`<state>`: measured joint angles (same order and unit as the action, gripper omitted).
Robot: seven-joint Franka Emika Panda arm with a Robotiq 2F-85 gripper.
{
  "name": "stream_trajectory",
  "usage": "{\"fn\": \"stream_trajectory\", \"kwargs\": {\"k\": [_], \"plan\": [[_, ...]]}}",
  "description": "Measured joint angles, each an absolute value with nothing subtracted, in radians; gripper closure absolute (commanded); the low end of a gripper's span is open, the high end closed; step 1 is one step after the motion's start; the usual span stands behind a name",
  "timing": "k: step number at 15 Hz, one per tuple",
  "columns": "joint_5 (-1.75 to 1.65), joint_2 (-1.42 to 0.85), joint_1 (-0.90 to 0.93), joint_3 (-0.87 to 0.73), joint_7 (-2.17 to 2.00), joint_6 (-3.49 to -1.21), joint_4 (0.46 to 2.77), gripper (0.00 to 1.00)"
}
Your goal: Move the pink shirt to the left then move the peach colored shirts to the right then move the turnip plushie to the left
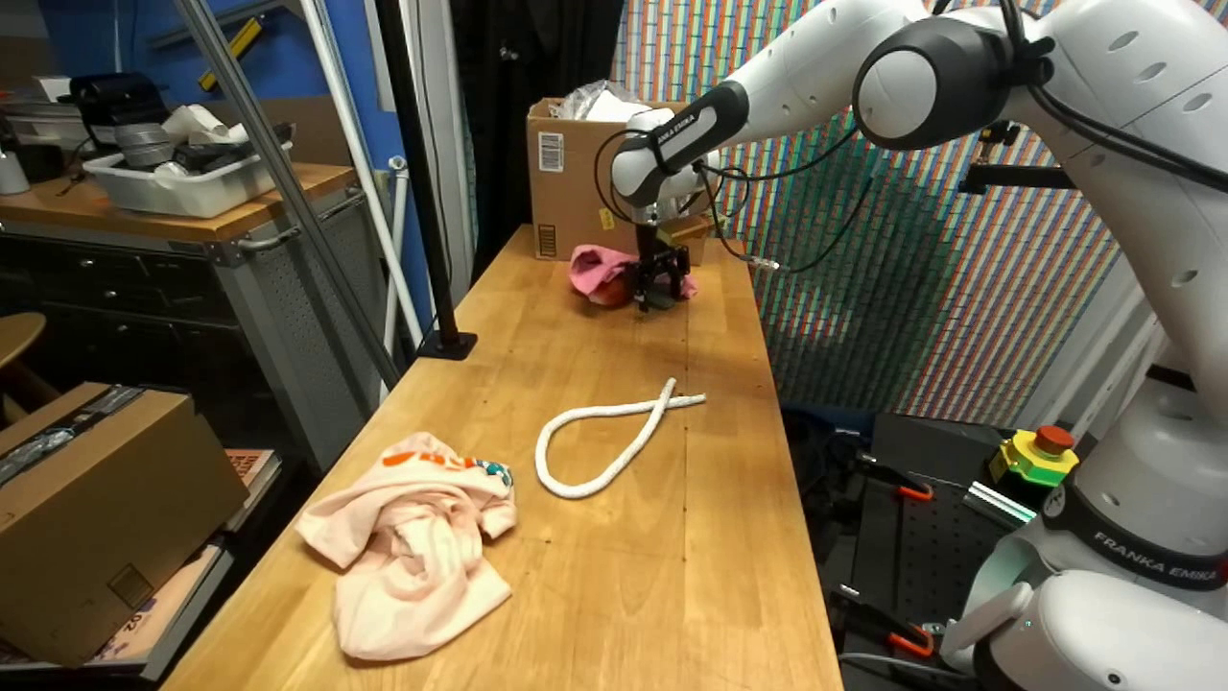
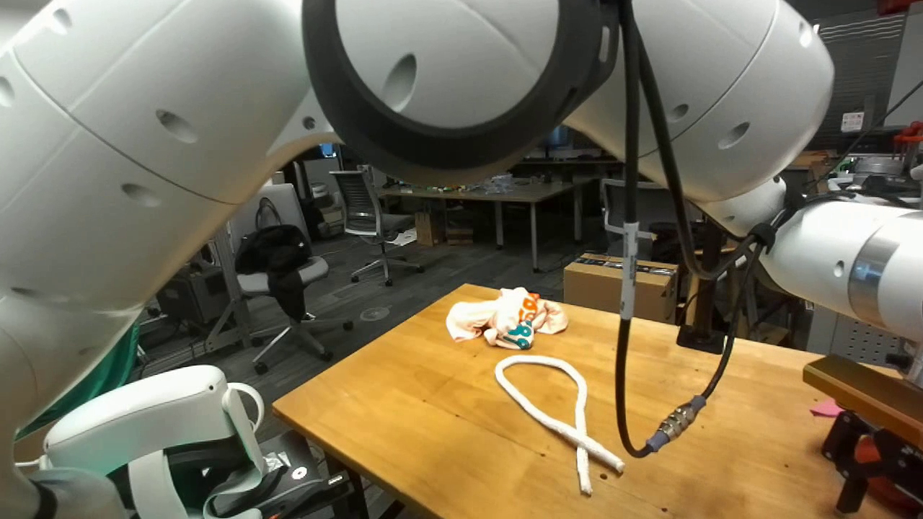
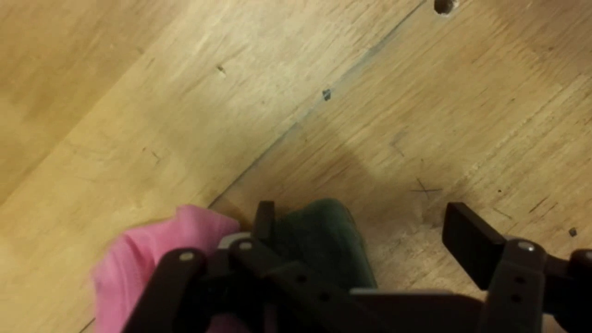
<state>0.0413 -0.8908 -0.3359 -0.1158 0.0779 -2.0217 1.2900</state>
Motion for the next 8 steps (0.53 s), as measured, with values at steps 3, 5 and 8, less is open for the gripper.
{"fn": "stream_trajectory", "kwargs": {"k": [3, 5, 8], "plan": [[0.043, -0.896, -0.343, -0.117, 0.077, -2.014, 1.28, 0.0], [0.043, -0.905, -0.343, -0.12, 0.073, -2.014, 1.27, 0.0], [0.043, -0.925, -0.343, -0.124, 0.054, -2.014, 1.25, 0.34]]}}
